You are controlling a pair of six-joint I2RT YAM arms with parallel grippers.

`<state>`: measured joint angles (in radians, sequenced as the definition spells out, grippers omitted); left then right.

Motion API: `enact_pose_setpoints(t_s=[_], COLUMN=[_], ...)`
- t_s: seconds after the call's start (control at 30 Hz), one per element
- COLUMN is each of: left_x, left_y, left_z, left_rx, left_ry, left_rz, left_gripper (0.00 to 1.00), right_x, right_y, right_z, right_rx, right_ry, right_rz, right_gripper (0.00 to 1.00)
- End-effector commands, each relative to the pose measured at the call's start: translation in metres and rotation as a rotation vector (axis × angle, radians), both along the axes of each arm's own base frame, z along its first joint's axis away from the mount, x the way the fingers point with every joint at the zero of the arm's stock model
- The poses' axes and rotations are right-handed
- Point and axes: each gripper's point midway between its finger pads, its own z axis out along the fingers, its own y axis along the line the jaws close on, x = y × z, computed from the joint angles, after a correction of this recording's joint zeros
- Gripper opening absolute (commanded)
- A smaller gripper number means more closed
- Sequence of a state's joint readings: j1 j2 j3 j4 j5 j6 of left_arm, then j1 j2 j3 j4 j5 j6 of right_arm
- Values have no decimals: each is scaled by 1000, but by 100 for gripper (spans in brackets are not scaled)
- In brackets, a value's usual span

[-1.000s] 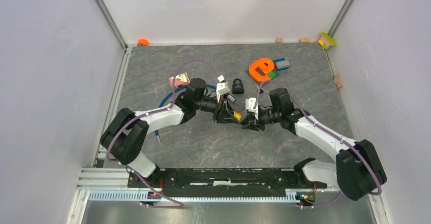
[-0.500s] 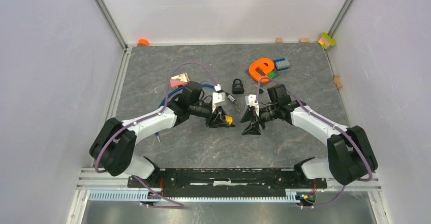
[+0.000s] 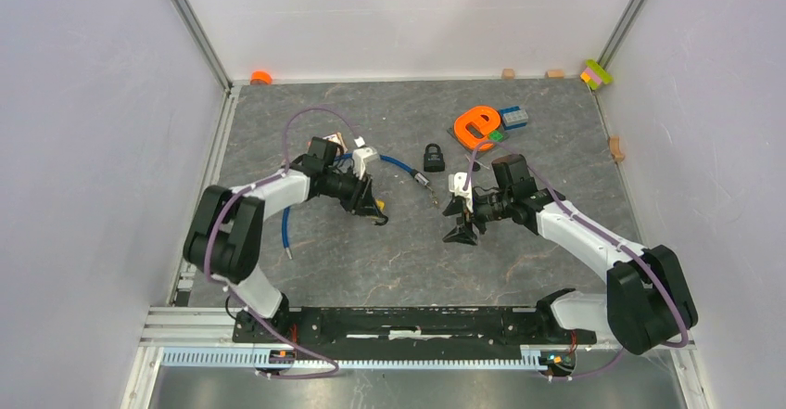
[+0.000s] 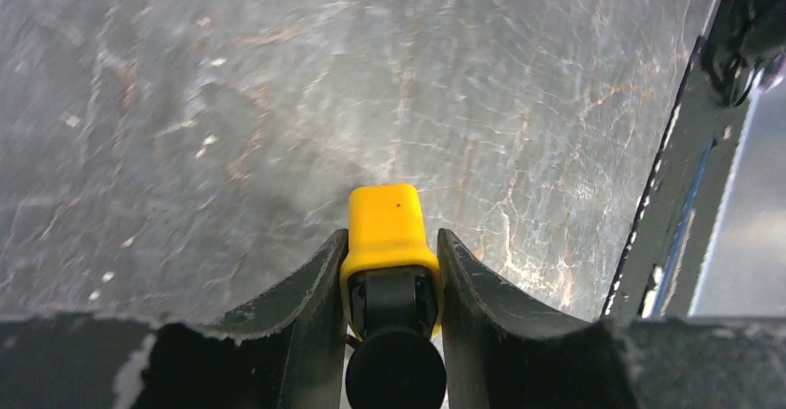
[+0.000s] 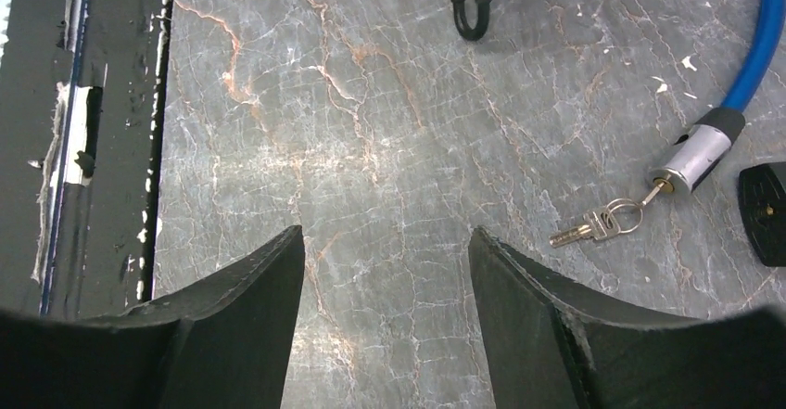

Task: Unlock with the key

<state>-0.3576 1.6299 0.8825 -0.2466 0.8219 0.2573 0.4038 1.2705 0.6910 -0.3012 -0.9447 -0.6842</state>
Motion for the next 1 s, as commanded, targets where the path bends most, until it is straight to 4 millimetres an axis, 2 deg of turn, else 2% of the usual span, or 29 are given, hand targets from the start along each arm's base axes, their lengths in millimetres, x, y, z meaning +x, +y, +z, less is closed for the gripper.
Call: enact_pose_setpoints(t_s=[0.0, 0.17, 0.53, 0.77, 0.97], left_x=[17, 35, 49, 57, 62], left_y=[11, 27, 47, 57, 68], left_z=[3, -12, -23, -33, -34], left_rx=[-50, -60, -33, 15, 58], left_ry=[198, 307, 357, 377, 352], left_rz=[117, 214, 317, 366, 394], left_gripper=[3, 7, 41, 57, 64], right_x=[7, 8, 10, 9, 9], right_y=[-1, -2, -3, -3, -4], right_z=[2, 0, -3, -3, -2], right_rx=[-1, -9, -20, -20, -22], right_ry=[-32, -29, -31, -36, -45], right_rz=[-27, -34, -42, -39, -41], right_gripper=[70, 70, 70, 70, 70])
